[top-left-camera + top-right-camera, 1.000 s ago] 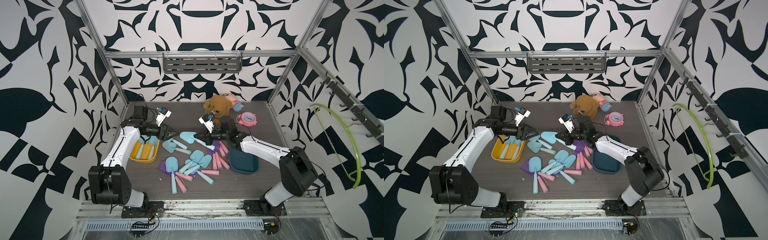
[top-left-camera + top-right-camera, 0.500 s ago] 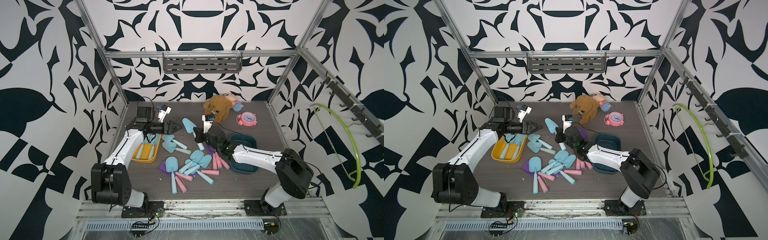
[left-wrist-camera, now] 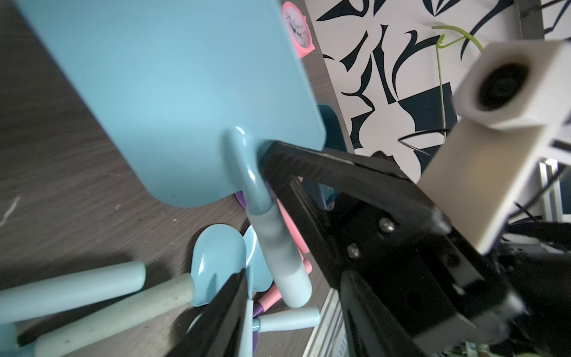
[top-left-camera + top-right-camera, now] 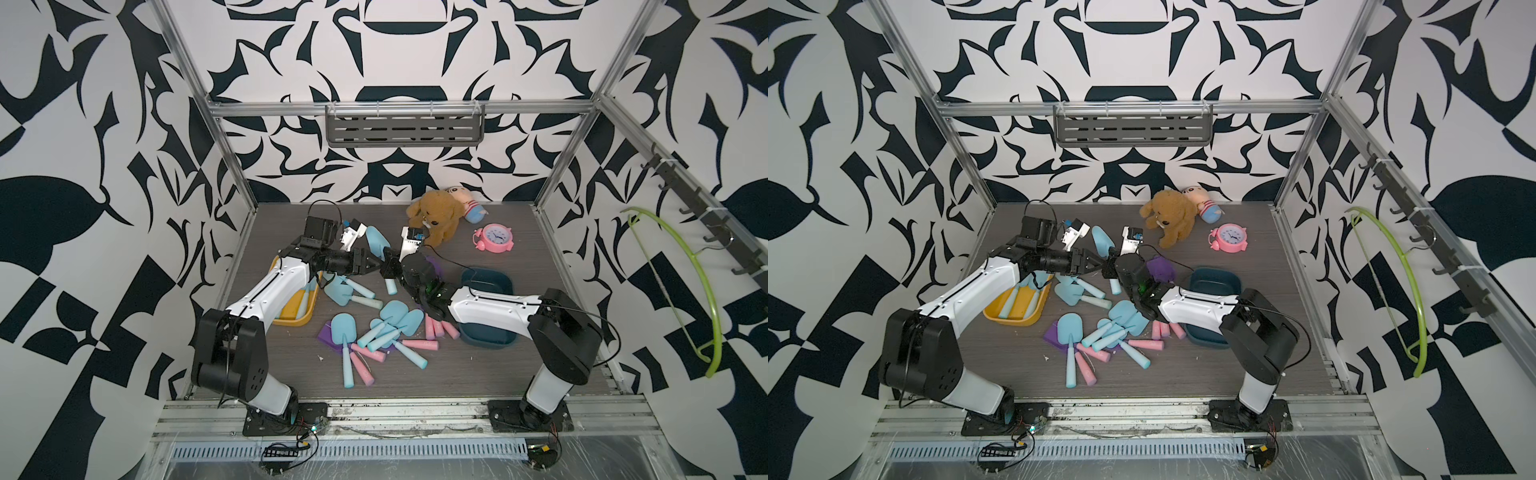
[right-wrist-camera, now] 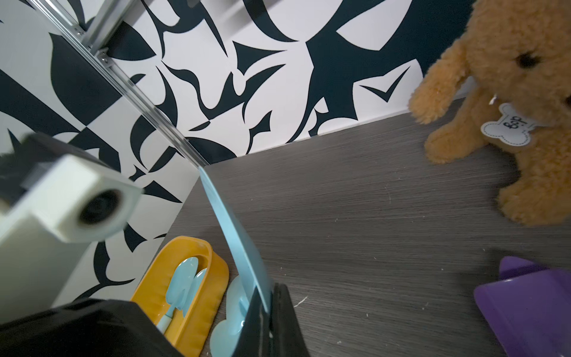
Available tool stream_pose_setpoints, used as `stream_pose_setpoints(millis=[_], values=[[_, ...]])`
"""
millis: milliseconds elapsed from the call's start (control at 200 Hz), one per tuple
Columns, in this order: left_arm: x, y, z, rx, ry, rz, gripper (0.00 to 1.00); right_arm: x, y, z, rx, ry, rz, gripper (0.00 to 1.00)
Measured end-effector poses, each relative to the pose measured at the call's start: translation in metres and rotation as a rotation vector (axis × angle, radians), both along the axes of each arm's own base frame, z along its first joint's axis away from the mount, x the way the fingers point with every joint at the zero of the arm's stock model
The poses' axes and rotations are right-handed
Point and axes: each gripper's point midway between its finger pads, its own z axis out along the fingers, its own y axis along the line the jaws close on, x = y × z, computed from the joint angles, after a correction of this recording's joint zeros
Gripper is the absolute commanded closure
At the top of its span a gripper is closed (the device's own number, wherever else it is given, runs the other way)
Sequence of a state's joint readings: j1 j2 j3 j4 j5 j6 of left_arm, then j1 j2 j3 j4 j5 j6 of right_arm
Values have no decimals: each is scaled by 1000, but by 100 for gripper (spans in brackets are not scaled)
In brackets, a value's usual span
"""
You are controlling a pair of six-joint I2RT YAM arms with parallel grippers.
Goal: Sort the small shovels by color and place them into the storage box
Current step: Pick up the shovel from the center of the board.
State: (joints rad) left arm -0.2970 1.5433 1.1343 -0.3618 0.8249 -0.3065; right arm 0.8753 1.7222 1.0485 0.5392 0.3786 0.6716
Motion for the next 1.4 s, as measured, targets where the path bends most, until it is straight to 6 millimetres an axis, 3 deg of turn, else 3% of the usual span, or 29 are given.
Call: stream_pose_setpoints(millis=[140, 415, 715, 865, 975, 1185, 1400], values=[[5, 1, -11, 17, 39, 28, 51, 0, 2, 5, 28, -6, -1, 100], [3, -9, -8, 4, 50, 25, 50, 1, 5, 15, 79, -15, 6, 100], [0, -17, -5, -20, 66, 12, 75, 0, 9, 21, 125, -14, 21, 100], [0, -18, -4, -25, 74, 16, 74, 1, 9, 22, 142, -6, 19, 100], [1, -18, -4, -25, 79, 19, 85, 1, 9, 21, 145, -2, 21, 100], [2, -15, -11, 7, 69, 27, 100, 0, 10, 20, 154, 11, 27, 62], [5, 7, -25, 142, 27, 42, 100, -13, -11, 27, 76, 14, -4, 45]])
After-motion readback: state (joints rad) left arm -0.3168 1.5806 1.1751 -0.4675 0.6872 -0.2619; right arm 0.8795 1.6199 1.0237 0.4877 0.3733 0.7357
